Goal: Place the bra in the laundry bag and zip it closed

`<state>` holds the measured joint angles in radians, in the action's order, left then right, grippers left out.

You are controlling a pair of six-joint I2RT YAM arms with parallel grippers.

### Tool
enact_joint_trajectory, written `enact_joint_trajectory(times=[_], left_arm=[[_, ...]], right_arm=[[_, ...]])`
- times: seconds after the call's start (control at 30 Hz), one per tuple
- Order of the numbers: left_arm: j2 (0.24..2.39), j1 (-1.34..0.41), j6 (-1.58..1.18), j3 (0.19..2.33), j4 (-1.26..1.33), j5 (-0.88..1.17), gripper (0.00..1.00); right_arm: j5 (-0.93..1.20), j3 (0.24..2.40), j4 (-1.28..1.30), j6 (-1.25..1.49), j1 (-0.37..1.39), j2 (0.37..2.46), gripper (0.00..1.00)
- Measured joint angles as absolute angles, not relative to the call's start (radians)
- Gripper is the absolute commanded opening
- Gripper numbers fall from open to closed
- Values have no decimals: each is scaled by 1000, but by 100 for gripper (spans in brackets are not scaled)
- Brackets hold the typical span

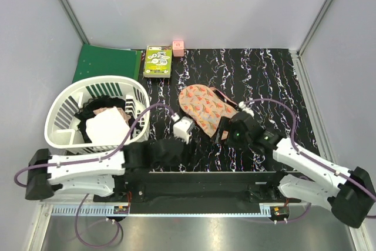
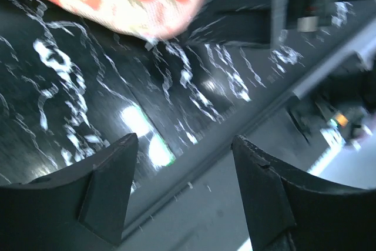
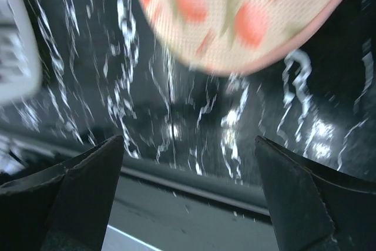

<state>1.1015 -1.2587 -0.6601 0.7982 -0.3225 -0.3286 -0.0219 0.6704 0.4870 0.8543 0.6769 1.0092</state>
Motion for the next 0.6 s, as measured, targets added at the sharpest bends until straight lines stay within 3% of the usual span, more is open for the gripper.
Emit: enact_joint_trajectory(times=[0.13,0.23,0.33,0.6], left_arm=[[902,-1397,-712,611,-237,-419,72],[711,-1473,-756,415,-165,-471,79],[471,-1552,-791,248,-138,-508,89],[19,-1612,-813,48,-88,-495,92]], right_arm=[[-138,664,503,899,900,1005,100],[-191,586,427,928,1014,920,100],[-205,461,350,958,1047,773,100],[-220,204,274,1009,1050,449,99]])
